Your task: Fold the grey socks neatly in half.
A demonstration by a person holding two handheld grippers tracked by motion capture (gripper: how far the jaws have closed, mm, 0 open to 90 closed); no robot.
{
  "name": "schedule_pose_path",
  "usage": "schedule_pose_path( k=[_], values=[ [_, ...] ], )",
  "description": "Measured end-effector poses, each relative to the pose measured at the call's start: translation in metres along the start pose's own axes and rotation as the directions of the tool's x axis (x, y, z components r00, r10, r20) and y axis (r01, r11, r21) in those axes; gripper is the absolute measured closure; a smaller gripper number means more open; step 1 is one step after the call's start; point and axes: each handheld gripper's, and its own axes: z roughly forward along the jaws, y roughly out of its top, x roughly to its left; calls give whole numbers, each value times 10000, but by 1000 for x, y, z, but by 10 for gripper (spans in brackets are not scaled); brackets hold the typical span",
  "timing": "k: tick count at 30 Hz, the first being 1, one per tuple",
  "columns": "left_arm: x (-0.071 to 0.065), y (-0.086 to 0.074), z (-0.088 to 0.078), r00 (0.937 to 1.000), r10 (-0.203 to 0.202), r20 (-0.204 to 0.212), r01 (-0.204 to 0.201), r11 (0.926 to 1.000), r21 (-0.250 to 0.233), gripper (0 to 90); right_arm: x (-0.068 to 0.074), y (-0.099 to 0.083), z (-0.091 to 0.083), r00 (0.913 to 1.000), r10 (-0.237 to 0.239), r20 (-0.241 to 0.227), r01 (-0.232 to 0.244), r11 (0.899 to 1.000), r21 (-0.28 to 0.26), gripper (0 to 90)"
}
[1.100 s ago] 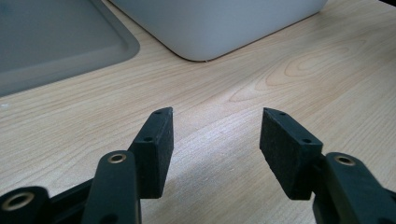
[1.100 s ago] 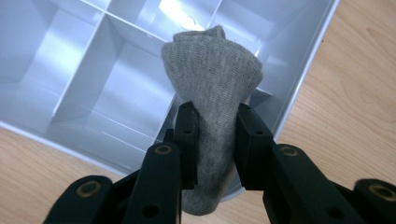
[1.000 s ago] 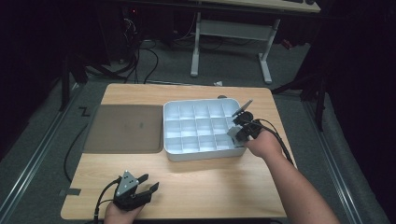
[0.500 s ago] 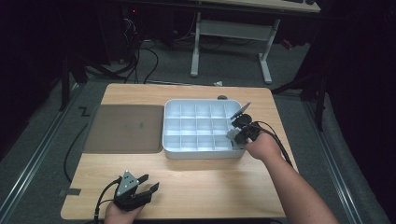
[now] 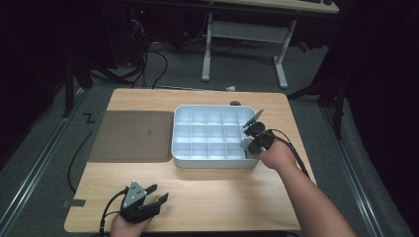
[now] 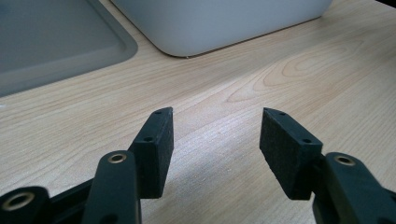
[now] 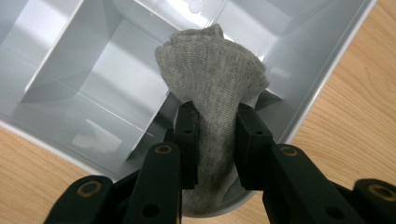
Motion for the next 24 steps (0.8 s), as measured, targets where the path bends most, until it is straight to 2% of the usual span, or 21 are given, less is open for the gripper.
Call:
schedule_pose_path(
  k=[6, 9, 18, 24],
  values=[
    [0, 0, 0, 10000, 4, -3, -4, 10000, 43, 454, 5, 1, 7, 9995, -139, 268, 131, 9994, 318, 752],
    [1, 0, 1, 10000, 9, 4, -9, 10000, 80, 454, 6, 3, 11, 9986, -382, 369, 363, 9981, 492, 754],
    [1, -1, 1, 10000, 7, -44, -6, 10000, 88, 454, 10, 5, 24, 9969, -674, 414, 628, 9928, 1022, 754],
    [1, -1, 2, 10000, 59, -71, -58, 9999, 120, 454, 10, 5, 28, 9960, -803, 381, 758, 9912, 1085, 749]
  ],
)
